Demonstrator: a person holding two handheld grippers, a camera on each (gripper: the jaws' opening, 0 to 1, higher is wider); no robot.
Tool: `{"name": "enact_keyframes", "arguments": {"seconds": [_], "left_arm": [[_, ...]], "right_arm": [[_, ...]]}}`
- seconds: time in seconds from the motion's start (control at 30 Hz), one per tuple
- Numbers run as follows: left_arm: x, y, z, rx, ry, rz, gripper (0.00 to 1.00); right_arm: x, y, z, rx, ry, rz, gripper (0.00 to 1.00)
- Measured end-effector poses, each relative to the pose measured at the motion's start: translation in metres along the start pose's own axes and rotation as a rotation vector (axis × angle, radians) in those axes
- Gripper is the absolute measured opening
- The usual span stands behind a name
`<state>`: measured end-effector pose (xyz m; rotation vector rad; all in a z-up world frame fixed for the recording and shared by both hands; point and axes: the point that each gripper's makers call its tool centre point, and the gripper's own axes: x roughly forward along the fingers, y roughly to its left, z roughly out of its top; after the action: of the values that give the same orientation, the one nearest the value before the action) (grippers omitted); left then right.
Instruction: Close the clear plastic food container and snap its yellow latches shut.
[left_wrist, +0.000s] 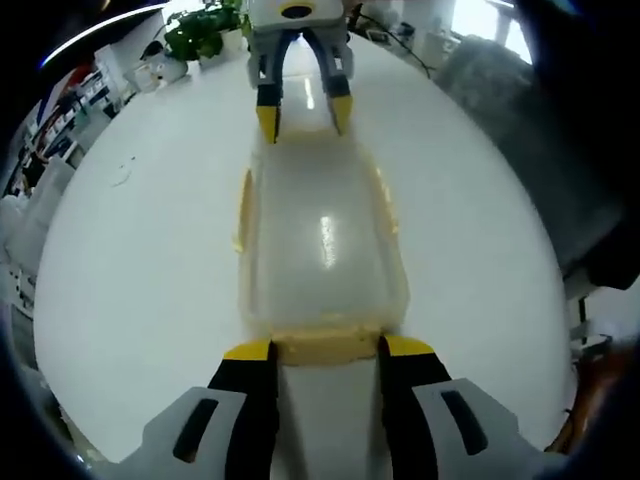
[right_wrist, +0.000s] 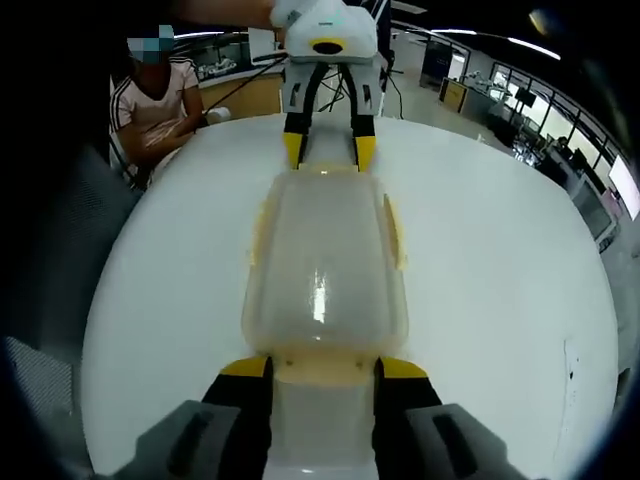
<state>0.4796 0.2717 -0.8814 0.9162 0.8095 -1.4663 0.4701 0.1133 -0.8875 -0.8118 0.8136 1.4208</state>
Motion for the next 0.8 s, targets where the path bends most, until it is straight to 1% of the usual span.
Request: {"name": "enact_keyframes", "arguments": {"seconds": [0.07, 0.23, 0.3, 0.33, 0.37, 0.43, 0.47, 0.5, 0.63, 0.73, 0.8], "left_arm": [[-0.001, -0.001, 0.000, 0.007, 0.000, -0.001, 0.37], [-0.001, 0.001, 0.001, -0.024, -0.020, 0.013, 0.37], [-0.002, -0.001, 0.000, -0.016, -0.020, 0.014, 0.36], [-0.002, -0.001, 0.000, -0.006, -0.011, 0.017, 0.36], [-0.002, 0.001, 0.000, -0.037, -0.013, 0.019, 0.35], [-0.002, 0.001, 0.000, -0.026, -0.016, 0.018, 0.35], [-0.002, 0.001, 0.000, -0.058, -0.021, 0.021, 0.35], [-0.003, 0.002, 0.000, -0.061, -0.020, 0.022, 0.35], [-0.004, 0.002, -0.001, -0.073, 0.015, 0.033, 0.35], [-0.012, 0.003, 0.002, -0.085, 0.011, 0.047, 0.35], [-0.020, 0.003, 0.006, -0.092, 0.002, 0.053, 0.35]], "right_arm": [[0.001, 0.000, 0.001, -0.002, 0.014, -0.002, 0.37], [0.001, 0.000, 0.002, 0.000, 0.045, -0.004, 0.37], [0.002, 0.001, 0.002, 0.007, 0.059, -0.010, 0.37], [0.002, 0.001, 0.002, 0.010, 0.065, -0.012, 0.37], [0.002, 0.000, 0.002, 0.015, 0.070, -0.014, 0.36], [0.002, 0.000, 0.002, 0.012, 0.084, -0.015, 0.36], [0.001, 0.000, 0.002, 0.014, 0.087, -0.014, 0.36], [0.001, 0.000, 0.001, 0.013, 0.089, -0.012, 0.36], [0.000, 0.000, 0.003, 0.001, 0.100, -0.012, 0.36], [-0.008, -0.001, 0.006, -0.010, 0.104, -0.019, 0.36], [-0.019, -0.002, 0.011, -0.019, 0.090, -0.022, 0.36]]}}
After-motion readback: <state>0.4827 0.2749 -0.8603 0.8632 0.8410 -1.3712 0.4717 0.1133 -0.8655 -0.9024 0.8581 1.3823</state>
